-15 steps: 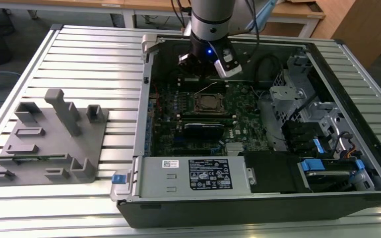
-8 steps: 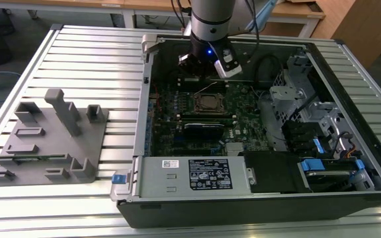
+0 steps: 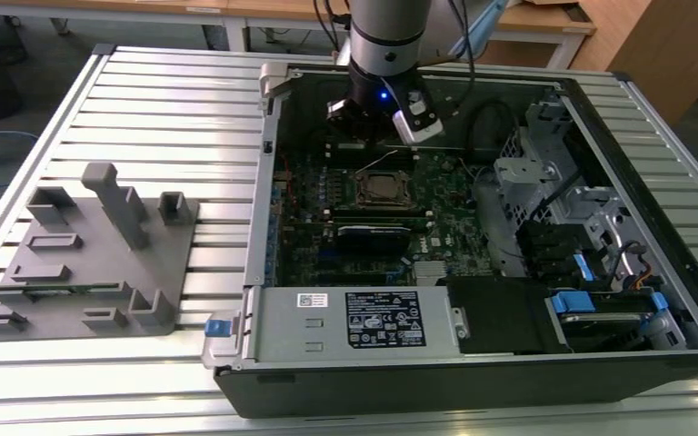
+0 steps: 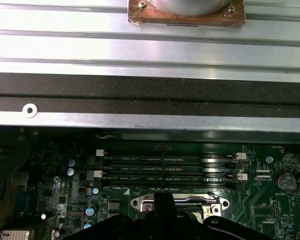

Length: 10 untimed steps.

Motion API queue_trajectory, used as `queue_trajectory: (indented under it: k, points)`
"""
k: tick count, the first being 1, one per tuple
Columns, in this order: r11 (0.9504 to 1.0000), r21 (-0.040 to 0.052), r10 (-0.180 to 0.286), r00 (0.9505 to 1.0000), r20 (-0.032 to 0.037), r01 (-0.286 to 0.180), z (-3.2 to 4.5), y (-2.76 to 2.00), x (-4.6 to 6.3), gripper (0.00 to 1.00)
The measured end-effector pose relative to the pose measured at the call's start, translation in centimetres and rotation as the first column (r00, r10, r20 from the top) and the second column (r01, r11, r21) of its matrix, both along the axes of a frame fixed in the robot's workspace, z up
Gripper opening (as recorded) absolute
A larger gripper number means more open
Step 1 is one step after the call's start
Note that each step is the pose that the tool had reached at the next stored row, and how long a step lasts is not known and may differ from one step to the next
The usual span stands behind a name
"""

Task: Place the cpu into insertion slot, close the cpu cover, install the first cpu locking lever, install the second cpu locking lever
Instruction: 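Install the first cpu locking lever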

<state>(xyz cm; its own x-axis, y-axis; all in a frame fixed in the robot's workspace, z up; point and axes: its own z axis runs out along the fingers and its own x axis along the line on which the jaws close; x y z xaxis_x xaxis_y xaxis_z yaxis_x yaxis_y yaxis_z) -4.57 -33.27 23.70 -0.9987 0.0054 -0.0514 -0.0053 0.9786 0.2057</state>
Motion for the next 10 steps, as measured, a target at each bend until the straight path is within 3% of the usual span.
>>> queue_trajectory:
  k: [10]
  points:
    - [1.0, -0.0019, 0.0, 1.0, 0.0, 0.0, -0.16, 0.0, 0.04, 0.11]
